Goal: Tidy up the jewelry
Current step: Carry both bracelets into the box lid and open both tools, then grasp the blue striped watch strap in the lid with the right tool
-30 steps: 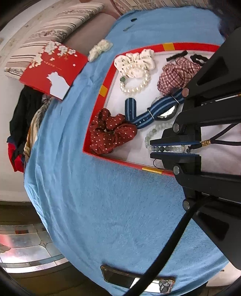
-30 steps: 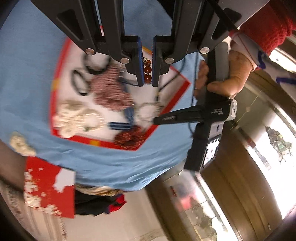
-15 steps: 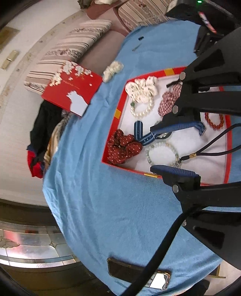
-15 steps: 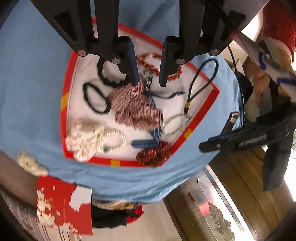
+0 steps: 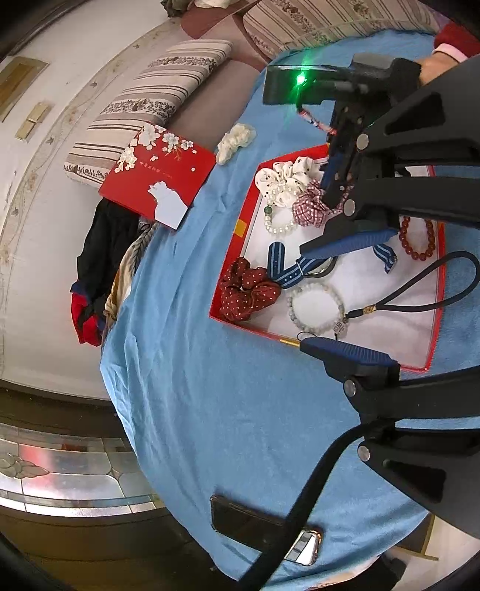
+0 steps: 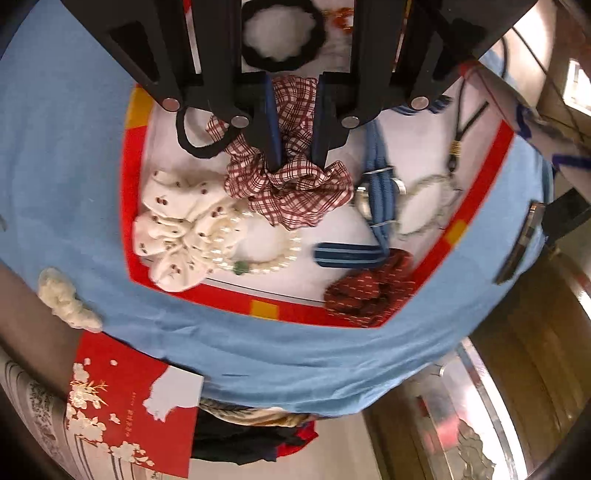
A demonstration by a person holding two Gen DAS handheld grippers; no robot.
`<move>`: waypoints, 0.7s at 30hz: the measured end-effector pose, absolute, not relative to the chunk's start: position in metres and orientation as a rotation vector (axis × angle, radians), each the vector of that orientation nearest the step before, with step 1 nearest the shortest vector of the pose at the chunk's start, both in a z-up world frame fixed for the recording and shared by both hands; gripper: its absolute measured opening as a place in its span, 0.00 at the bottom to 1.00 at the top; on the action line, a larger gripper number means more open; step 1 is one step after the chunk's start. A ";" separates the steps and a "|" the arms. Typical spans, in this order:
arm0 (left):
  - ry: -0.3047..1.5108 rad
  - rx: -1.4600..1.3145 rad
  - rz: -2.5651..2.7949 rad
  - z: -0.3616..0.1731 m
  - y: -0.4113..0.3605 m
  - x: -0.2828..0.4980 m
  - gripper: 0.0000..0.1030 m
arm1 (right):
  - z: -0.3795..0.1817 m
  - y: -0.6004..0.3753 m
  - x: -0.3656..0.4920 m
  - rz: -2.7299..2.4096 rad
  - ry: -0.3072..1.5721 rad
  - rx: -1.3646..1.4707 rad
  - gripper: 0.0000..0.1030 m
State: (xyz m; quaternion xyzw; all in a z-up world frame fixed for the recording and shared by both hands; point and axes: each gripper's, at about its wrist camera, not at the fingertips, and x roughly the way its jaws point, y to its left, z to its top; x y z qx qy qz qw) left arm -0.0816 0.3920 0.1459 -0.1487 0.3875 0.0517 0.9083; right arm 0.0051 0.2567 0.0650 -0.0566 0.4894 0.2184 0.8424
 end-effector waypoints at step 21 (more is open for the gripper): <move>0.623 -0.195 0.310 0.183 0.356 -0.143 0.72 | 0.116 0.147 -0.071 0.456 0.924 0.024 0.33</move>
